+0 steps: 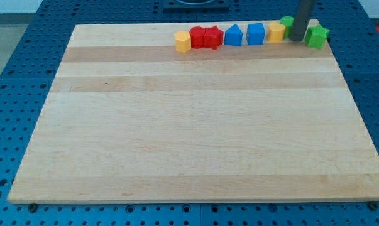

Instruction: Slightly push the green star towards top right

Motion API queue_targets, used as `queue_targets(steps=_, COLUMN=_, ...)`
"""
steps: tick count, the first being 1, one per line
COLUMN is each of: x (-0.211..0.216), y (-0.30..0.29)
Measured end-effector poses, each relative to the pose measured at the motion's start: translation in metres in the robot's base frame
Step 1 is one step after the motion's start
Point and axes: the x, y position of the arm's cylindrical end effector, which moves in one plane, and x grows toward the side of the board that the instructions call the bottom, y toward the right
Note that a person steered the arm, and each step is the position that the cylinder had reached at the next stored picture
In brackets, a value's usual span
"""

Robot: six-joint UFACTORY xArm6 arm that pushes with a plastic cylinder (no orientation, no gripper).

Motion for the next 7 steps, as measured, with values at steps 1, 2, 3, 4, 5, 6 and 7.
queue_targets(steps=1, x=0.079, y=-0.017)
queue_targets(steps=2, x=0.138, y=-0.015)
queue_targets(steps=3, x=0.106, y=0.024)
queue_targets(steps=4, x=0.099, y=0.029)
queue_targets(steps=5, x=0.054, y=0.039)
queue_targets(steps=6, x=0.045, y=0.039)
queue_targets(steps=7, x=0.034, y=0.039)
